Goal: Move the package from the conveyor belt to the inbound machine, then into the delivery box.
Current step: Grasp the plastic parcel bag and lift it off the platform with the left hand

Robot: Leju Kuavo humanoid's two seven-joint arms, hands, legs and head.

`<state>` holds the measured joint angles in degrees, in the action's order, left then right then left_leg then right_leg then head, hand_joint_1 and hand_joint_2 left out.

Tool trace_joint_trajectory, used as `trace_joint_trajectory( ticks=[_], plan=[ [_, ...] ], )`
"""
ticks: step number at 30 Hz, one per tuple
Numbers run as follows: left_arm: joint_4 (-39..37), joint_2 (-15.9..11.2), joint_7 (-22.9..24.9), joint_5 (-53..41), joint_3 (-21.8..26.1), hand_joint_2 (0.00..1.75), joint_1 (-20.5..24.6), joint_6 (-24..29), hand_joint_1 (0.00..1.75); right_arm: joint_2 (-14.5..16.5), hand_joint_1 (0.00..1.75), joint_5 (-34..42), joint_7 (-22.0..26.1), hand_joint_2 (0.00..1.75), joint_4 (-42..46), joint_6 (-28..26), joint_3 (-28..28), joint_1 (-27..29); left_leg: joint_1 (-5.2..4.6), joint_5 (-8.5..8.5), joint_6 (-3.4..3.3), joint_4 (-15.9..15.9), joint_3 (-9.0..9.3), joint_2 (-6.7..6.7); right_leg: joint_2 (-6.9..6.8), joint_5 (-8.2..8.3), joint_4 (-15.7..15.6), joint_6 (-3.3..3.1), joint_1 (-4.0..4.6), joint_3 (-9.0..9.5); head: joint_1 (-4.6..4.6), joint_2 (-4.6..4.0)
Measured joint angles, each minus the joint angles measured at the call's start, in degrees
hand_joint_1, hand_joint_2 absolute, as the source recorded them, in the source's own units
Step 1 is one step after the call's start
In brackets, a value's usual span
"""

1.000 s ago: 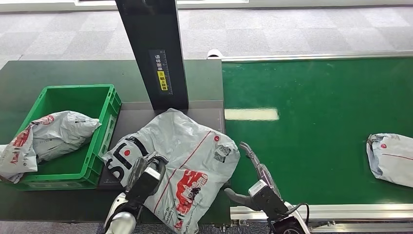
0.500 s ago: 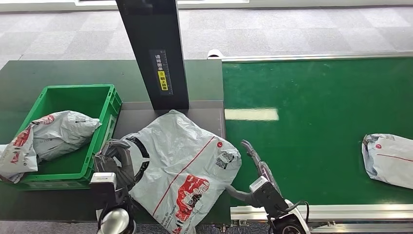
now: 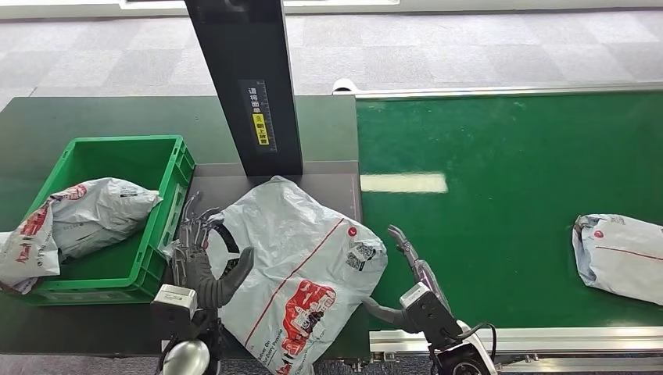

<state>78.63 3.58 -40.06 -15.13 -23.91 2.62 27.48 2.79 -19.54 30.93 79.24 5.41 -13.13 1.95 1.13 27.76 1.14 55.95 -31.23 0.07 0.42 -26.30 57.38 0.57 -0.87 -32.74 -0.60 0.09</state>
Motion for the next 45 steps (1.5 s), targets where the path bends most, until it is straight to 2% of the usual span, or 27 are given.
trace_joint_trajectory(
  ticks=[3,7,11,14,18,21,25,28,34,39,41,45],
  plan=[
    [-1.77,0.15,1.76,-13.88,-0.43,1.75,0.00,-4.90,0.00,-0.02,0.00,-0.01,0.00,1.75,-0.01,-0.01,0.01,0.00,-0.01,0.00,0.00,0.00,0.00,0.01,0.00,0.00,0.00,0.00,-0.01,0.00,0.02,0.00],
    [-5.93,0.43,9.65,-31.64,-1.96,1.75,0.36,-7.07,0.00,-0.14,0.00,-0.08,0.00,1.75,-0.01,-0.01,0.02,0.06,-0.02,0.01,-0.01,0.01,0.00,0.02,0.01,0.00,-0.01,0.01,-0.02,-0.02,0.01,0.00],
    [-10.50,0.50,17.66,-42.23,-2.69,1.75,1.15,-13.64,0.00,-0.39,0.00,-0.38,0.00,1.75,-0.01,-0.01,0.03,0.31,-0.01,0.00,0.00,0.01,0.00,0.02,0.02,0.00,-0.01,0.00,-0.01,-0.04,-0.01,0.00],
    [-13.47,0.52,20.17,-45.89,-2.76,1.75,2.09,-16.68,0.00,-0.53,0.00,-0.90,0.00,1.75,0.02,-0.01,0.05,0.64,0.00,0.00,0.00,0.00,-0.01,0.01,0.02,0.00,0.00,0.00,0.00,-0.04,0.01,0.00],
    [-15.92,0.83,20.99,-46.65,-2.60,1.75,3.26,-17.58,1.37,-0.54,0.00,-1.43,-0.21,1.75,0.06,0.00,0.11,0.78,0.00,0.00,0.00,0.00,0.00,0.01,0.01,0.00,0.00,0.00,0.00,-0.02,0.01,0.00],
    [-16.68,1.37,21.07,-45.84,-1.90,1.75,3.50,-15.76,1.41,-0.55,0.00,-1.61,-0.40,1.75,0.31,0.01,0.22,0.93,-0.01,0.00,0.00,0.01,0.00,0.01,0.01,0.01,0.00,0.00,-0.01,0.00,0.01,0.00],
    [-17.09,1.82,21.09,-45.50,-1.02,1.75,3.65,-14.71,1.73,-0.56,0.00,-1.68,-0.44,1.75,0.65,0.01,0.37,1.13,-0.01,0.00,0.00,0.01,0.02,0.01,0.01,0.01,0.00,0.00,-0.01,0.01,0.01,0.00],
    [-17.19,2.03,21.27,-45.62,-0.72,1.75,3.68,-12.95,1.75,-0.55,0.00,-1.69,-0.50,1.75,0.81,0.01,0.44,1.19,-0.01,0.00,0.00,0.01,0.02,0.01,0.01,0.01,0.00,0.00,-0.01,0.02,0.01,0.00],
    [-16.89,2.85,18.22,-44.56,1.64,1.75,3.13,3.03,1.75,-0.45,0.00,-1.78,-0.97,1.75,0.99,0.05,0.69,1.05,0.00,0.00,0.00,0.00,0.00,-0.01,0.01,0.01,0.00,0.00,-0.01,0.02,0.00,0.00],
    [-14.70,3.54,17.48,-44.85,3.45,1.75,2.53,9.60,1.75,-0.21,0.00,-1.78,-1.07,1.75,0.60,0.10,0.69,-0.17,-0.01,0.00,0.00,0.01,-0.02,0.01,0.01,0.01,0.00,0.00,-0.01,0.01,0.00,0.00],
    [-12.93,4.36,14.41,-44.67,4.89,1.75,2.04,11.35,1.75,-0.09,0.00,-1.61,-1.10,1.75,0.31,0.09,0.69,-0.73,-0.01,0.00,0.00,0.01,-0.03,0.01,0.01,0.01,0.00,0.00,-0.01,0.00,0.01,0.00],
    [-5.49,8.71,2.35,-42.78,12.08,1.75,0.20,12.42,1.75,0.02,0.00,-1.19,-1.13,1.75,-0.48,-0.04,0.63,-1.70,-0.01,0.00,-0.01,0.02,-0.07,0.00,0.01,0.01,0.00,0.00,-0.01,-0.04,0.01,0.00]
  ],
)
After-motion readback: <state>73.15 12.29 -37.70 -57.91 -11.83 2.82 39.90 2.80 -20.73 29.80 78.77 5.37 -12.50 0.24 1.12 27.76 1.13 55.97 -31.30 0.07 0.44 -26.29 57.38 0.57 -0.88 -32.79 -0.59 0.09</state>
